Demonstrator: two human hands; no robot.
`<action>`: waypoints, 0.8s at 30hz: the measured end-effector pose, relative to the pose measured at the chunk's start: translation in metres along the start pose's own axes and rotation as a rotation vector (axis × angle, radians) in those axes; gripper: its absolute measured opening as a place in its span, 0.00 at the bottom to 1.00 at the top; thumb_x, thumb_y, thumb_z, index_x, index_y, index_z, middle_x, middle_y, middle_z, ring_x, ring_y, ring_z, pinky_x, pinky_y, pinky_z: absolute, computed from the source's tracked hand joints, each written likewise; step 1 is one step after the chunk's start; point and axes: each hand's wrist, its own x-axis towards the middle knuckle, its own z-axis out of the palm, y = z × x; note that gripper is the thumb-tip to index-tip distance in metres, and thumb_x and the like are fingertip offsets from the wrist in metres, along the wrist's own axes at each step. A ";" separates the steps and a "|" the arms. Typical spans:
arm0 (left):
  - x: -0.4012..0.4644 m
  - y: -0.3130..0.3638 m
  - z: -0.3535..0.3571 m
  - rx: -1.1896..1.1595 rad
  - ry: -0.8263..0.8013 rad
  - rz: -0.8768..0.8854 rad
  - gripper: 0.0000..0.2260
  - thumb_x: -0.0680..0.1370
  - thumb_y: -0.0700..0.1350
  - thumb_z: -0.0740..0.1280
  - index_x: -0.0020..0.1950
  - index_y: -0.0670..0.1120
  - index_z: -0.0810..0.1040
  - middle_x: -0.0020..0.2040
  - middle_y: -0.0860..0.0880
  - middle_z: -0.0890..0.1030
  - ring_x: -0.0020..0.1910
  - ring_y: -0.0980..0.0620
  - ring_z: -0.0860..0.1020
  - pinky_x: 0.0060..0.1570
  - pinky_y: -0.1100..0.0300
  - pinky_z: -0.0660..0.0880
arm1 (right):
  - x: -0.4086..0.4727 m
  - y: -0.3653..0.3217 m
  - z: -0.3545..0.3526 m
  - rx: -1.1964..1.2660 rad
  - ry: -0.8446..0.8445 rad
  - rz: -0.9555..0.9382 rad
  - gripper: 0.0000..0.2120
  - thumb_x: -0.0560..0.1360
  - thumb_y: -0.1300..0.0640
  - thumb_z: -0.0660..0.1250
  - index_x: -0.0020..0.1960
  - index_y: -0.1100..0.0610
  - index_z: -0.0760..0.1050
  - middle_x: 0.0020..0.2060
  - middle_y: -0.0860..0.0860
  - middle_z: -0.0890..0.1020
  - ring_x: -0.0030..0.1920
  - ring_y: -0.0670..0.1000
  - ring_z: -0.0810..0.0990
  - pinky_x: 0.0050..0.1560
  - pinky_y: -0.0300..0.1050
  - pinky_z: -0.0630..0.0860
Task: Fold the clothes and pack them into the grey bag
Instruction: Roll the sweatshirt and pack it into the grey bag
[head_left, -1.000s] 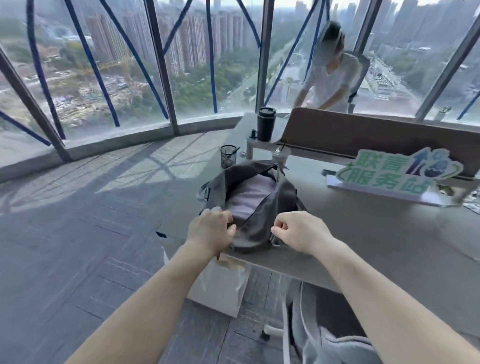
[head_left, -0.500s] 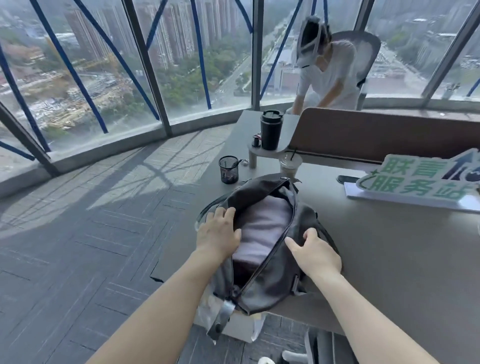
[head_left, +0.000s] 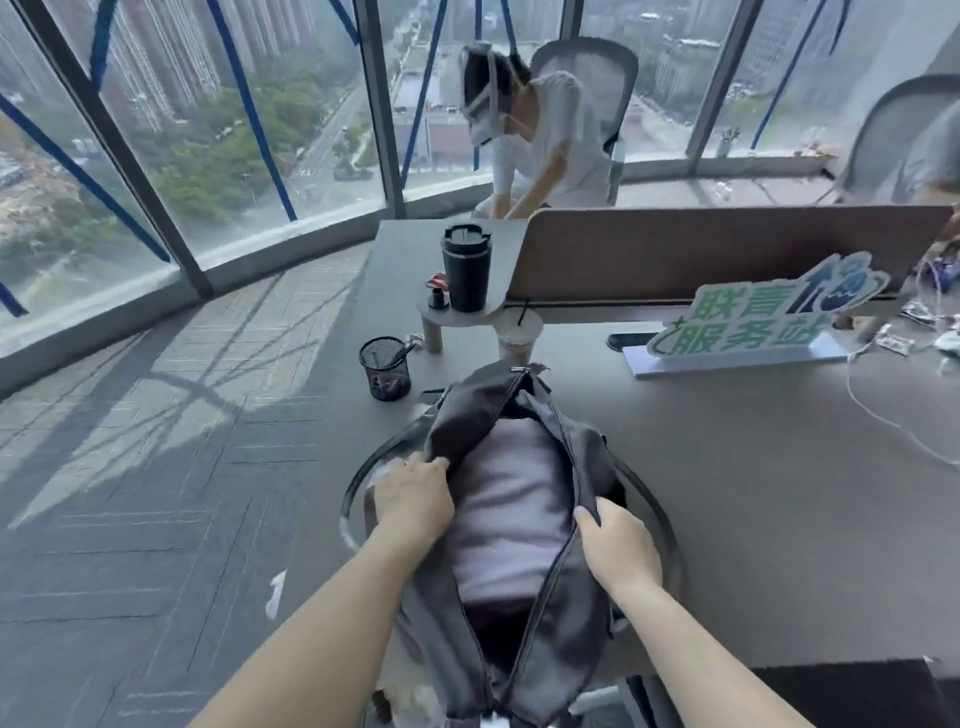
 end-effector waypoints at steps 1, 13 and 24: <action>0.002 -0.004 0.000 0.019 0.011 0.051 0.17 0.76 0.40 0.57 0.64 0.50 0.74 0.60 0.46 0.76 0.59 0.42 0.75 0.54 0.51 0.71 | -0.005 -0.002 0.004 0.066 0.038 0.022 0.16 0.80 0.50 0.58 0.37 0.57 0.66 0.36 0.53 0.77 0.41 0.59 0.75 0.44 0.52 0.73; -0.019 -0.035 -0.029 -0.379 0.136 0.499 0.22 0.68 0.30 0.58 0.60 0.40 0.77 0.56 0.44 0.78 0.55 0.39 0.77 0.53 0.47 0.74 | -0.091 -0.034 -0.020 0.260 0.456 0.130 0.20 0.79 0.58 0.61 0.32 0.56 0.58 0.27 0.51 0.66 0.32 0.54 0.64 0.33 0.50 0.59; -0.148 -0.013 -0.038 -0.451 0.171 0.742 0.28 0.71 0.31 0.58 0.70 0.46 0.74 0.64 0.49 0.77 0.63 0.43 0.75 0.61 0.55 0.70 | -0.260 -0.006 -0.038 0.321 0.663 0.157 0.21 0.79 0.56 0.62 0.32 0.55 0.56 0.26 0.47 0.62 0.30 0.49 0.60 0.32 0.48 0.58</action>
